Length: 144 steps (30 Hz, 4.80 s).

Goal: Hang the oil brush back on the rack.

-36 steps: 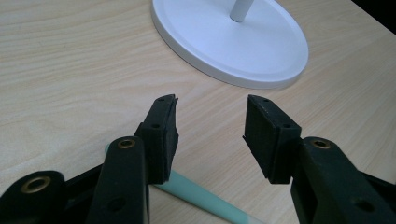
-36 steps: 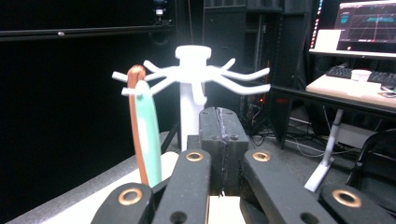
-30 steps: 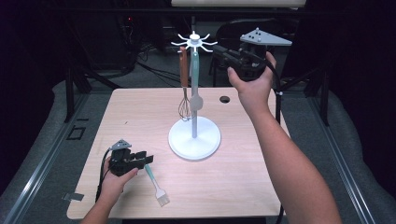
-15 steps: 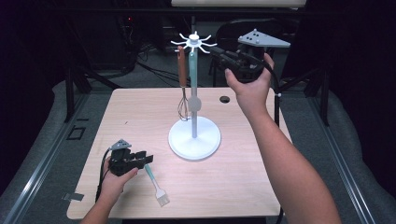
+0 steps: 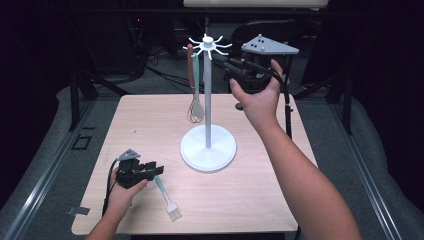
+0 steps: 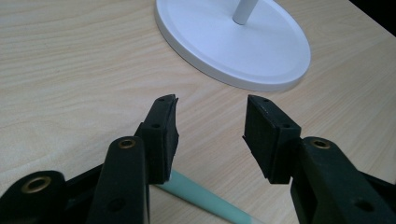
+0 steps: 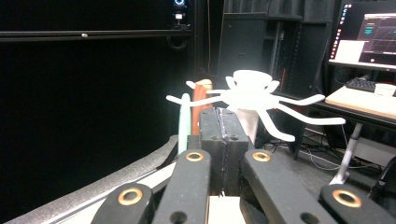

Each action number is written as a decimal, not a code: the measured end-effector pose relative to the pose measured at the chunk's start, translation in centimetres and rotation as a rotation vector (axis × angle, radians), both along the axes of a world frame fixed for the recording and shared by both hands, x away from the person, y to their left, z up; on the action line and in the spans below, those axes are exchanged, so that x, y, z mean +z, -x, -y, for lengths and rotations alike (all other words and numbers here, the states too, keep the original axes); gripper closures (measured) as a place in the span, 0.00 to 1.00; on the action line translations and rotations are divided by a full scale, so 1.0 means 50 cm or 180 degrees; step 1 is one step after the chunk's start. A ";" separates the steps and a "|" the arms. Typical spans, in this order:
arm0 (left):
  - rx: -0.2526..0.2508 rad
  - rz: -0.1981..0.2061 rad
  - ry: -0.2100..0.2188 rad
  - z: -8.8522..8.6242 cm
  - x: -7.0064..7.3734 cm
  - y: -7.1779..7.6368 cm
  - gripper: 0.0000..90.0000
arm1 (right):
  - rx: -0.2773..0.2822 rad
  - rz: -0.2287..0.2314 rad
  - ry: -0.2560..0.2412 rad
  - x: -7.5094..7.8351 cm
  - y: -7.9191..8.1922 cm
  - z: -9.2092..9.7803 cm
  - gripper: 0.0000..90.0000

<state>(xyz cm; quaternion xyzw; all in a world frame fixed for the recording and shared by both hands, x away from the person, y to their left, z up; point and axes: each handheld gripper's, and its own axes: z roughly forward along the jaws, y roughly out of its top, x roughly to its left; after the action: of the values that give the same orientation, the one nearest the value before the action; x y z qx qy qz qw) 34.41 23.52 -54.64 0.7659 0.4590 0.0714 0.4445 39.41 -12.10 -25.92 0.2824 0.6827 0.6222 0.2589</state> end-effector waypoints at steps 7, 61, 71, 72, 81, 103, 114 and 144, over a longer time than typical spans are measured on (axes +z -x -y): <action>0.0008 -0.0007 -0.0003 0.001 -0.002 0.000 0.60 | 0.0005 0.0013 0.0036 0.001 0.002 -0.008 1.00; 0.0084 0.0007 -0.0004 -0.008 0.000 0.002 0.60 | -0.0027 -0.1727 0.0979 -0.449 0.068 0.115 0.89; 0.0110 0.0004 -0.0011 -0.009 -0.002 0.002 0.59 | -0.0075 -0.2099 0.1206 -0.546 0.101 0.136 0.71; 0.0119 0.0002 -0.0021 -0.010 -0.002 0.002 0.59 | -0.0089 -0.2076 0.1239 -0.551 0.104 0.135 0.69; 0.0141 0.0007 -0.0020 -0.014 -0.002 0.001 0.57 | 0.0013 -0.2018 0.1320 -0.568 0.113 0.089 0.59; 0.0172 0.0022 -0.0046 -0.021 -0.004 0.000 0.57 | 0.0764 -0.2008 0.1445 -0.616 0.136 -0.191 0.69; 0.0169 0.0017 -0.0038 -0.022 -0.005 0.001 0.57 | 0.0969 -0.1993 0.1467 -0.622 0.145 -0.298 0.69; 0.0179 0.0001 -0.0055 -0.021 -0.006 0.001 0.57 | 0.0691 -0.1979 0.1659 -0.624 0.150 -0.132 0.92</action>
<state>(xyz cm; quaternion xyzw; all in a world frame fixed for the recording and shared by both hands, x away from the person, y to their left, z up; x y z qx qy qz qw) 34.38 24.56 -54.94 0.7566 0.4796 0.0878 0.4357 31.89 -5.49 -57.11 0.3082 0.8887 0.3375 0.0362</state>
